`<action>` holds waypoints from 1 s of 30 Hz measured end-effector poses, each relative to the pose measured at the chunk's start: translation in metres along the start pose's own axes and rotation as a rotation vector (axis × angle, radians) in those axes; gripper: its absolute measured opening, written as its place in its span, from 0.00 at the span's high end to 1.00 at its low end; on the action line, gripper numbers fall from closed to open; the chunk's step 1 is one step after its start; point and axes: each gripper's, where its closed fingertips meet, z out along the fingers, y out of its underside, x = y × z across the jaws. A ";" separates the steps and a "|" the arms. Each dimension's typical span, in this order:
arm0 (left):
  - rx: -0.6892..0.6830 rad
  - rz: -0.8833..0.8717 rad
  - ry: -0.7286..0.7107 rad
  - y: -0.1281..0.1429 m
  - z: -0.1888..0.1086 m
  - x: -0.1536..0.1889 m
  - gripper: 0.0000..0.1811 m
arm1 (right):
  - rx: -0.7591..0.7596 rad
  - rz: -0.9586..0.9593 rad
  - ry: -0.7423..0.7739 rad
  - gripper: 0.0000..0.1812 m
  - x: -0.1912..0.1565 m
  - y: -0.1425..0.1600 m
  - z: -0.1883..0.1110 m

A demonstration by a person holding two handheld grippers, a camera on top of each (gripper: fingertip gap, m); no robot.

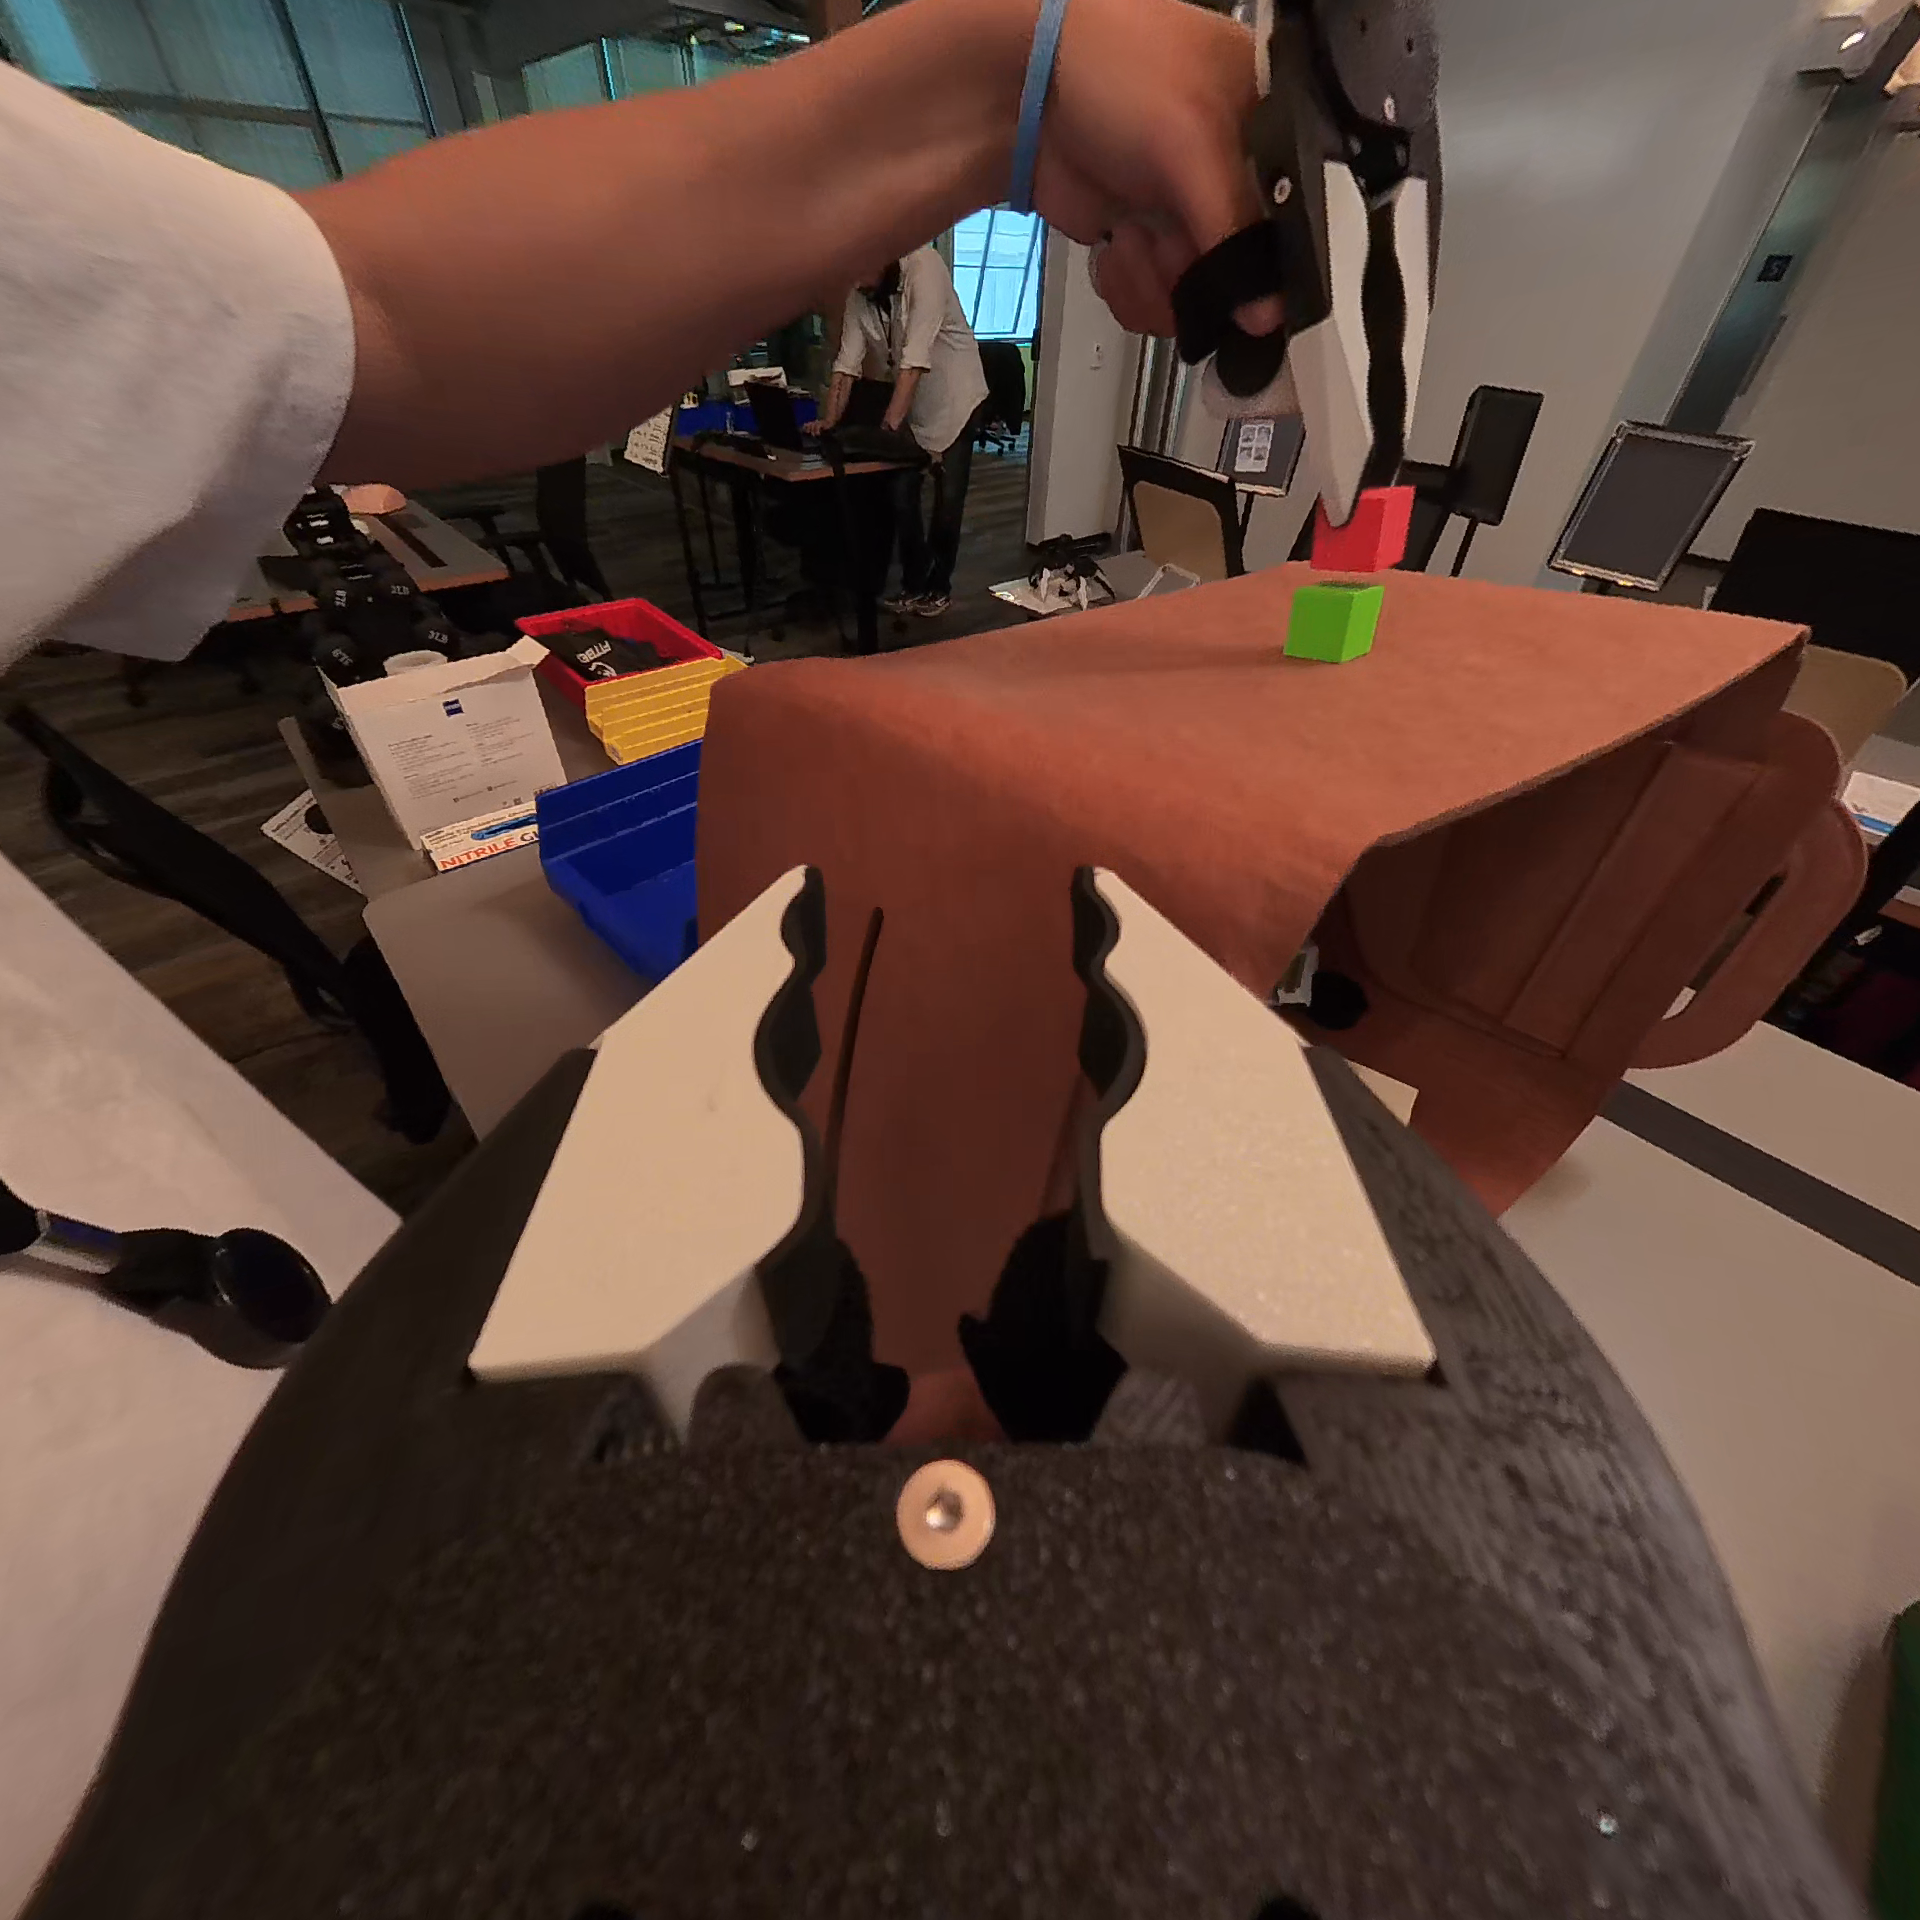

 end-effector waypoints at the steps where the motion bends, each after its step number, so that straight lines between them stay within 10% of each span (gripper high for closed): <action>1: -0.017 0.007 0.002 0.002 0.003 0.000 0.85 | -0.004 0.002 0.001 0.74 0.000 0.001 -0.001; 30: 0.012 -0.036 0.078 0.001 0.006 0.006 0.74 | -0.034 0.010 -0.068 0.74 -0.007 0.012 0.004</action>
